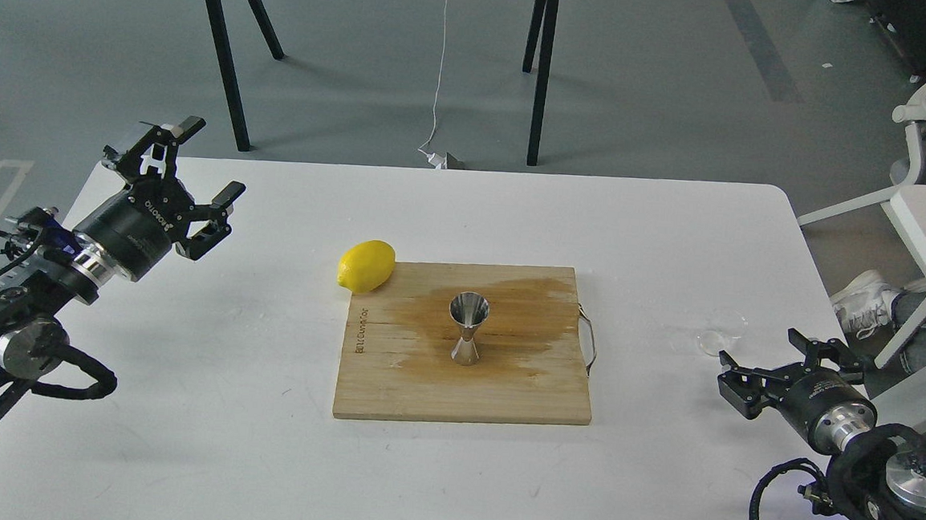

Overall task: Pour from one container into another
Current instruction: 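Move the right gripper to the clear glass cup and grasp it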

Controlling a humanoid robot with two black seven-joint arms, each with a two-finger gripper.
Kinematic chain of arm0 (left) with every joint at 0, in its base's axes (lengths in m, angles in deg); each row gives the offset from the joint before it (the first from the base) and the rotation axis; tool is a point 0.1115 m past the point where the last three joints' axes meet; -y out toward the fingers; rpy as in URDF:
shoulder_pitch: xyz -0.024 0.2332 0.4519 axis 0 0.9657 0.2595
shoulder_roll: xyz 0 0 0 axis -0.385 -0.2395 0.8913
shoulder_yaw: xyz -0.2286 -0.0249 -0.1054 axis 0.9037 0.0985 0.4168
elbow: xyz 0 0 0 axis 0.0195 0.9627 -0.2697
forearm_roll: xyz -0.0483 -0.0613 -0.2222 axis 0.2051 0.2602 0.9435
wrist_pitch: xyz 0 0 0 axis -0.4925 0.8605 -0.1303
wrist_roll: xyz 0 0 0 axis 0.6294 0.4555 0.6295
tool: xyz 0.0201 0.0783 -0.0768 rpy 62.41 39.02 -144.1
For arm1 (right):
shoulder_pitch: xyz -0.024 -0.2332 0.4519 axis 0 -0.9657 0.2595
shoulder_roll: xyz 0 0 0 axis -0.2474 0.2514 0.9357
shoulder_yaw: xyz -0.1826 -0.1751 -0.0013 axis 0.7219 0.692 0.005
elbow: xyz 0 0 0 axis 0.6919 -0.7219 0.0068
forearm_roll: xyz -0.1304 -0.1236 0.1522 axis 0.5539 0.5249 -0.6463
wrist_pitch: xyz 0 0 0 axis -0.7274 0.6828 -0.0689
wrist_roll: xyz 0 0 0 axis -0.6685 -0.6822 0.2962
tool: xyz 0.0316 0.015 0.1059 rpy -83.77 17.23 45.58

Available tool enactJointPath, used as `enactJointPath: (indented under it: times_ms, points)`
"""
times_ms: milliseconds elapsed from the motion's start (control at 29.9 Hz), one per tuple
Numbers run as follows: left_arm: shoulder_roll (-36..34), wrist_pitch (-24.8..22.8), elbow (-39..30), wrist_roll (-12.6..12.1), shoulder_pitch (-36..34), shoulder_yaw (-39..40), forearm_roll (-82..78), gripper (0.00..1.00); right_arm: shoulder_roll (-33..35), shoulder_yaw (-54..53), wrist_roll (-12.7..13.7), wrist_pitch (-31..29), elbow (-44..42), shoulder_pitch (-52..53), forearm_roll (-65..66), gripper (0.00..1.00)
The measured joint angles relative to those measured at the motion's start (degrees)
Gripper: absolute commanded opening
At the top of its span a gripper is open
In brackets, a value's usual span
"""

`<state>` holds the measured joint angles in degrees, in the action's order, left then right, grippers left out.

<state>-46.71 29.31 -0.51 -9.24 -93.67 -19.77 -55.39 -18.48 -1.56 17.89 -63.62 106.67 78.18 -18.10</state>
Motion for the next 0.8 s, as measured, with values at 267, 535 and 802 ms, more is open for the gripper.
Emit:
enactJointPath:
  times_ms: [267, 535, 802]
  points:
    - [0.0, 0.0, 0.1, 0.0, 0.1, -0.1, -0.1, 0.99, -3.3, 0.2, 1.6, 0.7, -6.2, 4.0, 0.2, 0.99]
    - [-0.1, 0.0, 0.1, 0.0, 0.4, -0.2, -0.1, 0.99, -5.3, 2.2, 1.9, 0.7, -10.5, 7.1, 0.2, 0.99]
    - [-0.2, 0.0, 0.2, 0.0, 0.6, -0.3, -0.1, 0.99, -6.7, 2.4, 2.4, -0.4, -15.1, 9.4, 0.2, 0.99]
